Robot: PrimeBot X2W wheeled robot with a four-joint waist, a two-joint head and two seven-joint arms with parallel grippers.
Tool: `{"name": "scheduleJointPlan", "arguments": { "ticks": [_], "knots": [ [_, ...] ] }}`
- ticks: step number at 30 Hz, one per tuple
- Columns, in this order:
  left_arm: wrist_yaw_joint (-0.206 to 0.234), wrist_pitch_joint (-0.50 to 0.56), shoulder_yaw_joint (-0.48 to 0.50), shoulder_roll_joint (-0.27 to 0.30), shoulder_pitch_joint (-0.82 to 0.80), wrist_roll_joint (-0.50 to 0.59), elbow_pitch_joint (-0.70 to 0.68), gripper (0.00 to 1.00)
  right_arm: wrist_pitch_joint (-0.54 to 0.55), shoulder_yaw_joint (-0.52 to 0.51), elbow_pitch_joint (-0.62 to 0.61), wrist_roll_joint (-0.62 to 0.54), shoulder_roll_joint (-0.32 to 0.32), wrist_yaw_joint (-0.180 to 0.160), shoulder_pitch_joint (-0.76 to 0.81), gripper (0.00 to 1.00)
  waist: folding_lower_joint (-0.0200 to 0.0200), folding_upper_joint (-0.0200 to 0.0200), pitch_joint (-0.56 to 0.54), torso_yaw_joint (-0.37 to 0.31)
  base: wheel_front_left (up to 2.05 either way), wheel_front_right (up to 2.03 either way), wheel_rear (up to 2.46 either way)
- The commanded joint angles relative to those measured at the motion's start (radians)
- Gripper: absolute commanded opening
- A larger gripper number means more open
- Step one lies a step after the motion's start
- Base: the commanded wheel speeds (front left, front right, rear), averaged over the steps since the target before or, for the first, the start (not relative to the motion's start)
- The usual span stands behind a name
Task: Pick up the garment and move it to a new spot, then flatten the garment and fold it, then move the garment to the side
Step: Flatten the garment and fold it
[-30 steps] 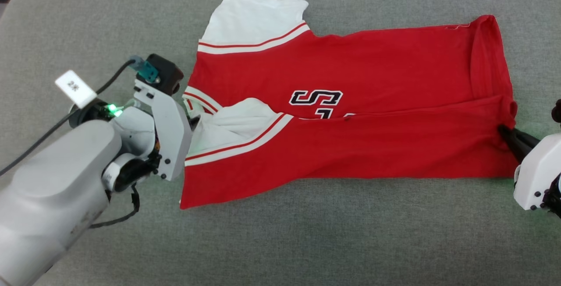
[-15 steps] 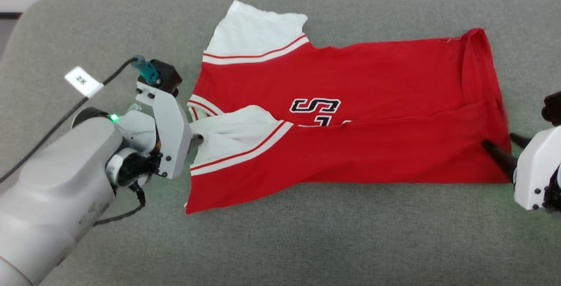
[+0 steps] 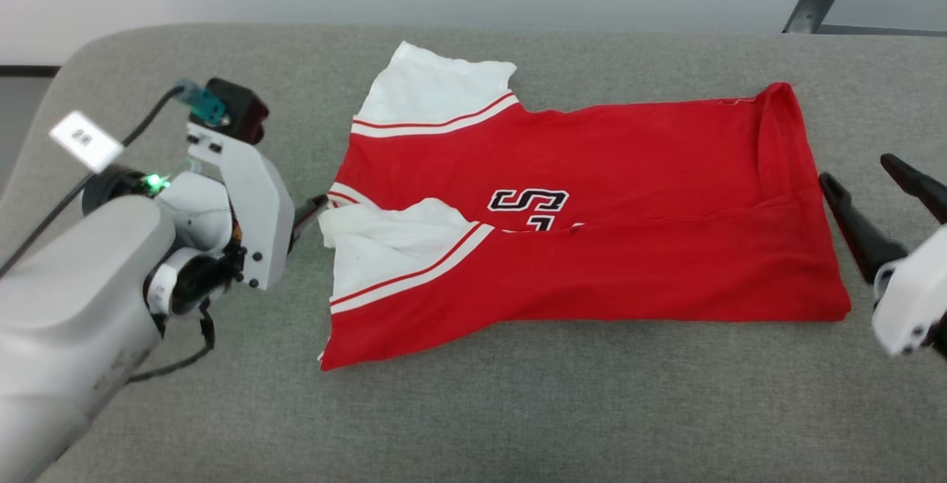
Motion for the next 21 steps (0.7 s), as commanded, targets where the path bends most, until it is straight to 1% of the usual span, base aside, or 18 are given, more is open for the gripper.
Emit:
{"name": "scheduleJointPlan", "arguments": {
  "ticks": [1,3,6,8,11,13,16,19,21],
  "knots": [
    [0.025,-0.026,0.014,0.01,0.031,-0.006,-0.026,1.0,-0.08,0.015,-0.017,-0.039,-0.008,-0.001,0.042,1.0,0.0,0.0,-0.011,-0.01,0.0,0.0,0.0],
    [0.059,-0.056,0.027,0.031,0.059,-0.011,-0.065,1.0,-0.176,0.004,-0.019,-0.063,0.009,-0.001,0.076,1.0,0.0,0.0,-0.016,-0.016,0.0,0.0,0.0],
    [0.114,-0.067,0.043,0.054,0.119,-0.05,-0.136,1.0,-0.322,-0.011,-0.028,-0.125,0.024,-0.001,0.134,1.0,0.0,0.0,-0.024,-0.02,0.0,0.0,0.0],
    [0.156,-0.05,0.054,0.074,0.16,-0.089,-0.187,1.0,-0.424,-0.024,-0.037,-0.18,0.036,-0.001,0.171,1.0,0.0,0.0,-0.028,-0.023,0.0,0.0,0.0],
    [0.218,-0.002,0.058,0.108,0.213,-0.144,-0.259,1.0,-0.567,-0.06,-0.037,-0.247,0.081,-0.001,0.226,1.0,0.0,0.0,-0.033,-0.036,0.0,0.0,0.0],
    [0.258,0.032,0.061,0.135,0.23,-0.167,-0.298,1.0,-0.649,-0.083,-0.034,-0.282,0.123,-0.001,0.255,1.0,0.0,0.0,-0.034,-0.047,0.0,0.0,0.0],
    [0.311,0.09,0.075,0.16,0.248,-0.227,-0.339,1.0,-0.718,-0.111,-0.028,-0.329,0.178,-0.001,0.286,1.0,0.0,0.0,-0.03,-0.069,0.0,0.0,0.0],
    [0.354,0.159,0.078,0.182,0.254,-0.273,-0.361,1.0,-0.743,-0.134,-0.023,-0.356,0.228,-0.001,0.302,1.0,0.0,0.0,-0.022,-0.095,0.0,0.0,0.0],
    [0.379,0.202,0.085,0.183,0.248,-0.306,-0.37,1.0,-0.749,-0.145,-0.016,-0.362,0.251,-0.001,0.309,1.0,0.0,0.0,-0.016,-0.108,0.0,0.0,0.0]
  ]
}}
